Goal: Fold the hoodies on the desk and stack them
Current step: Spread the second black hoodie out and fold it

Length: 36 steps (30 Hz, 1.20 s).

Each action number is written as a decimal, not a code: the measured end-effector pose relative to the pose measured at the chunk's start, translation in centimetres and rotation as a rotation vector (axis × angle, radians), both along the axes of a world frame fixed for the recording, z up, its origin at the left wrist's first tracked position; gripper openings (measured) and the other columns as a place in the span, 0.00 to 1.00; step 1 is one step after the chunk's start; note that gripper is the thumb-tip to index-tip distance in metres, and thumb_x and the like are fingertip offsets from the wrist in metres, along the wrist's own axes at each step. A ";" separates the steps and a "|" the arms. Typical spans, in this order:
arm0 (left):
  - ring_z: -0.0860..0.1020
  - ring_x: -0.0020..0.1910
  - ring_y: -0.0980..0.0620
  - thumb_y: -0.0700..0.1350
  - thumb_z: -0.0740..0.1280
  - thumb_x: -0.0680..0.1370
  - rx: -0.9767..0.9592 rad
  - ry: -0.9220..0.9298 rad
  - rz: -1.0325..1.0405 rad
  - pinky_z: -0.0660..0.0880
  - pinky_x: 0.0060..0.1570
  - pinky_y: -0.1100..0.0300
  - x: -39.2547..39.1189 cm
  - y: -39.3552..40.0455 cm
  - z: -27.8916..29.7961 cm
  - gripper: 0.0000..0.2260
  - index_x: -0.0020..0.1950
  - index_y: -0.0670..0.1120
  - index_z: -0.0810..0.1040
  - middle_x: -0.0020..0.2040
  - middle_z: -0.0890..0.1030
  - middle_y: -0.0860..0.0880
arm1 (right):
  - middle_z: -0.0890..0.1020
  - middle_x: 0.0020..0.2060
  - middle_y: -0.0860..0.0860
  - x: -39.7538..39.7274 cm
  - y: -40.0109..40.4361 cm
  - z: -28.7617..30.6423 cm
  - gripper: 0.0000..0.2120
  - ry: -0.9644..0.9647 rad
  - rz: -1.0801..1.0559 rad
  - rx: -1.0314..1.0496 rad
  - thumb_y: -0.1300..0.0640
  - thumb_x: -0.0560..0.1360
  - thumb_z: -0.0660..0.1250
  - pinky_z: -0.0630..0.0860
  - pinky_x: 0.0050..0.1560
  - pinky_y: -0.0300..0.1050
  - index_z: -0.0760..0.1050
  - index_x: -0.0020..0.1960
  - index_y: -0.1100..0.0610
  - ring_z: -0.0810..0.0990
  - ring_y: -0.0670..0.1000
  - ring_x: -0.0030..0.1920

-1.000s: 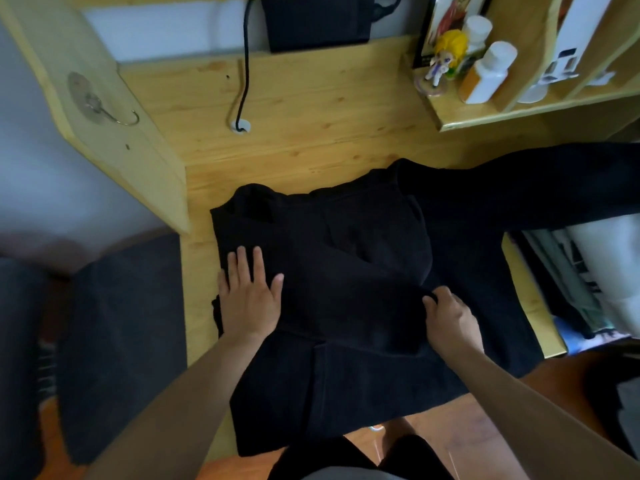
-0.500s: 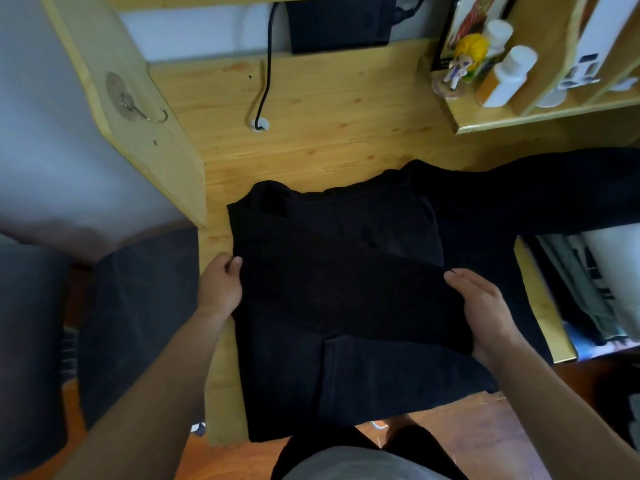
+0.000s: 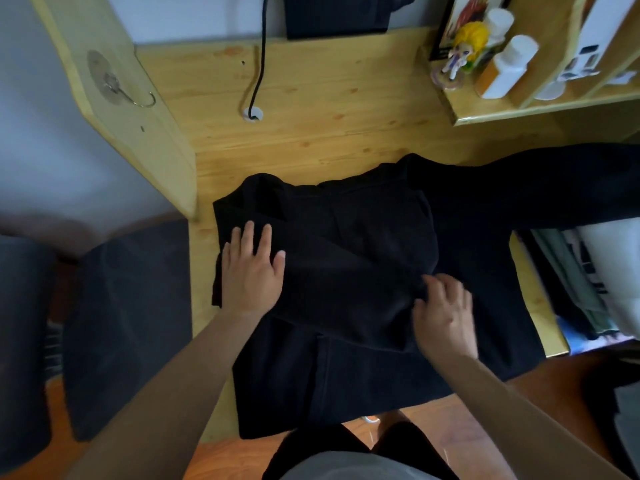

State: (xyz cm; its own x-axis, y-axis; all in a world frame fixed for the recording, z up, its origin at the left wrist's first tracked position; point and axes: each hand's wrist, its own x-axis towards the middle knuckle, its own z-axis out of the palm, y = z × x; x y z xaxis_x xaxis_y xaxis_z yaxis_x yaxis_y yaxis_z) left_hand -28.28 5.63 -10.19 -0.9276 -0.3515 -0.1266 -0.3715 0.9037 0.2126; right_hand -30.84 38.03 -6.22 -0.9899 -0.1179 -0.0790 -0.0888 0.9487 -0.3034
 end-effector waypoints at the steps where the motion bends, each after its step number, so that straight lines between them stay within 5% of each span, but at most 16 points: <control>1: 0.51 0.82 0.38 0.61 0.47 0.85 0.034 -0.083 0.041 0.52 0.80 0.40 -0.6 0.1 -0.8 0.28 0.84 0.51 0.53 0.83 0.53 0.42 | 0.69 0.70 0.61 0.6 -0.7 -0.4 0.23 0.065 0.161 0.017 0.58 0.78 0.66 0.68 0.68 0.61 0.71 0.72 0.59 0.68 0.65 0.68; 3: 0.46 0.82 0.39 0.64 0.40 0.84 0.007 -0.153 0.067 0.48 0.80 0.39 -1.2 0.2 -2.6 0.30 0.84 0.54 0.48 0.84 0.48 0.44 | 0.59 0.79 0.57 1.6 -1.4 -1.8 0.26 -0.019 0.428 0.161 0.49 0.82 0.60 0.61 0.76 0.61 0.62 0.78 0.53 0.57 0.62 0.78; 6: 0.47 0.82 0.38 0.65 0.40 0.84 -0.065 -0.107 0.073 0.48 0.79 0.39 -1.3 0.3 -3.8 0.30 0.84 0.55 0.50 0.84 0.51 0.45 | 0.44 0.82 0.52 1.9 -0.5 -4.2 0.30 -0.203 0.447 0.311 0.39 0.82 0.48 0.53 0.78 0.65 0.47 0.82 0.45 0.43 0.60 0.81; 11: 0.46 0.82 0.39 0.66 0.40 0.83 -0.097 -0.124 0.053 0.47 0.79 0.39 -4.3 -1.5 -4.0 0.30 0.84 0.57 0.48 0.84 0.49 0.46 | 0.33 0.80 0.48 -0.7 -1.6 -5.4 0.32 -0.261 0.442 0.289 0.37 0.82 0.47 0.40 0.79 0.60 0.35 0.80 0.41 0.32 0.57 0.79; 15: 0.39 0.82 0.37 0.63 0.40 0.84 -0.039 -0.374 0.175 0.43 0.78 0.36 -7.0 -0.4 -2.1 0.29 0.83 0.57 0.40 0.83 0.37 0.45 | 0.30 0.78 0.47 -3.4 -2.4 -4.1 0.33 -0.364 0.480 0.285 0.39 0.83 0.50 0.37 0.78 0.60 0.33 0.80 0.41 0.29 0.56 0.78; 18: 0.44 0.81 0.33 0.55 0.54 0.84 -0.044 -0.113 0.008 0.47 0.78 0.34 -5.1 4.2 0.3 0.30 0.84 0.53 0.48 0.84 0.43 0.40 | 0.42 0.81 0.45 -4.0 -1.1 -1.7 0.33 -0.520 0.407 -0.010 0.41 0.81 0.59 0.41 0.80 0.56 0.48 0.82 0.43 0.37 0.51 0.80; 20: 0.47 0.81 0.33 0.54 0.60 0.83 -0.018 0.059 -0.209 0.49 0.77 0.36 -2.3 8.7 1.1 0.31 0.84 0.53 0.54 0.84 0.48 0.39 | 0.61 0.79 0.46 -3.9 1.1 0.5 0.27 -0.498 0.158 -0.375 0.47 0.80 0.65 0.54 0.79 0.50 0.64 0.78 0.47 0.55 0.48 0.79; 23: 0.47 0.82 0.36 0.57 0.57 0.83 0.057 -0.047 -0.352 0.53 0.79 0.37 1.3 14.1 0.5 0.30 0.84 0.56 0.52 0.84 0.46 0.42 | 0.79 0.61 0.48 -3.8 7.0 4.0 0.15 -0.349 -0.326 -0.655 0.54 0.80 0.67 0.75 0.64 0.48 0.76 0.66 0.49 0.78 0.49 0.62; 27: 0.38 0.82 0.39 0.61 0.54 0.84 0.064 -0.365 -0.368 0.49 0.80 0.40 2.5 16.0 -0.9 0.30 0.83 0.60 0.45 0.81 0.30 0.47 | 0.83 0.52 0.55 -5.9 16.7 7.9 0.09 -0.204 -0.676 -0.892 0.61 0.80 0.65 0.81 0.53 0.48 0.78 0.59 0.55 0.83 0.52 0.51; 30: 0.35 0.81 0.40 0.58 0.55 0.85 0.100 -0.526 -0.322 0.48 0.80 0.41 0.4 16.7 0.6 0.30 0.82 0.62 0.43 0.80 0.27 0.48 | 0.83 0.50 0.56 -10.8 22.9 9.9 0.13 -0.134 -0.825 -1.136 0.64 0.80 0.63 0.80 0.51 0.42 0.75 0.64 0.62 0.84 0.52 0.51; 33: 0.37 0.82 0.41 0.54 0.57 0.85 0.134 -0.602 -0.238 0.54 0.79 0.40 -0.9 17.7 2.0 0.29 0.83 0.63 0.47 0.81 0.30 0.49 | 0.77 0.60 0.58 -17.2 27.4 10.3 0.11 -0.190 -0.899 -1.375 0.61 0.82 0.58 0.82 0.48 0.43 0.74 0.61 0.62 0.81 0.53 0.51; 36: 0.41 0.82 0.40 0.52 0.57 0.84 0.164 -0.641 -0.068 0.56 0.78 0.41 -1.1 20.0 3.2 0.28 0.83 0.62 0.50 0.83 0.33 0.49 | 0.74 0.68 0.55 -22.1 29.5 10.7 0.18 -0.290 -0.983 -1.603 0.56 0.83 0.58 0.77 0.58 0.47 0.70 0.71 0.60 0.78 0.53 0.59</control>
State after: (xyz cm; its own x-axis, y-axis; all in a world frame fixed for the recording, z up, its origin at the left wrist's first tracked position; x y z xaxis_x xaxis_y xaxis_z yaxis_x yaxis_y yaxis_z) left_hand -29.37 25.67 -7.00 -0.6707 -0.2239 -0.7071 -0.4131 0.9046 0.1055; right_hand -52.95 67.49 4.51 -0.7210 0.2789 -0.6343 0.4389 -0.5246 -0.7295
